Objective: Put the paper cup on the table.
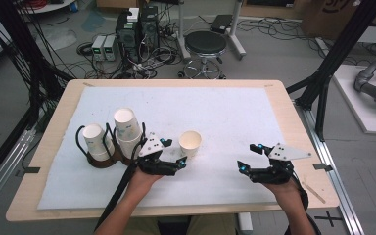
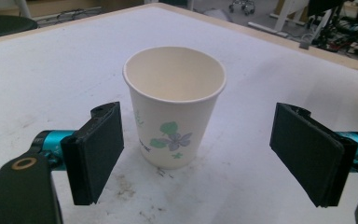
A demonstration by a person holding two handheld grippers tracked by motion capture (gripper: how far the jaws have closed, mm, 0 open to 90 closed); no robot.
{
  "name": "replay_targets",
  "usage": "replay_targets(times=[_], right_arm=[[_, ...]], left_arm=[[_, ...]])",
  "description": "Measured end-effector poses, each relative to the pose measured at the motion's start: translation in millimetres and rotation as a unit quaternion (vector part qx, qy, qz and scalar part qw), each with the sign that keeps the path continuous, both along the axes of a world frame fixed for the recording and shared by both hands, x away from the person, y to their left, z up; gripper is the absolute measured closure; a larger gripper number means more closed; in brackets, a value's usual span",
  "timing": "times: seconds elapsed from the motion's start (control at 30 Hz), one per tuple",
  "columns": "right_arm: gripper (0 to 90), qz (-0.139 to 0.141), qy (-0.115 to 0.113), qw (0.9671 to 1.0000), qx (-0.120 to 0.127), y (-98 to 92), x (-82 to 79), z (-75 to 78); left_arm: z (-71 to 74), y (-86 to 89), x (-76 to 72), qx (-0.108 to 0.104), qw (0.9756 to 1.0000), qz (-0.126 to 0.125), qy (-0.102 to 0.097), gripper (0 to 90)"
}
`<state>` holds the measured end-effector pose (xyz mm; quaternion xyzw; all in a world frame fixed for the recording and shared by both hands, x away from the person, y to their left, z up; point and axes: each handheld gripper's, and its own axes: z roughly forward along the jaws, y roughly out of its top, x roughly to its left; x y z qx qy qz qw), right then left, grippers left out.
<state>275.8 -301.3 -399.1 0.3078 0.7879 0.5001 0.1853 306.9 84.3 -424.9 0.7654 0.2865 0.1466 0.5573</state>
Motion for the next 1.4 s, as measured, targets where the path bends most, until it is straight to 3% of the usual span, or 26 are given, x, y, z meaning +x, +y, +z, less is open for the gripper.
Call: replay_targets(times=[0.3,0.43,0.77,0.97,1.4], right_arm=[[22.6,-0.002,0.0,1.0,0.003,2.6,-3.7,0.1],[22.5,-0.004,0.002,1.0,0.006,2.8,-5.4,-0.5],[22.1,-0.021,-0.001,0.9996,0.02,-0.2,-12.3,-3.0],[22.1,-0.027,-0.002,0.9994,0.022,-0.5,-14.4,-4.4],[22.1,-0.043,-0.007,0.9988,0.024,-1.4,-17.7,-3.2]], left_arm=[[17.1,18.5,-26.7,-0.026,0.9985,-0.041,-0.026,17.2],[24.6,32.2,-36.9,-0.044,0.9973,-0.045,-0.037,18.5],[28.8,75.8,-54.1,-0.071,0.9956,-0.025,-0.055,19.0],[26.9,99.5,-62.7,-0.07,0.9952,-0.019,-0.065,19.5],[18.6,140.2,-66.3,-0.08,0.9935,0.029,-0.076,19.6]])
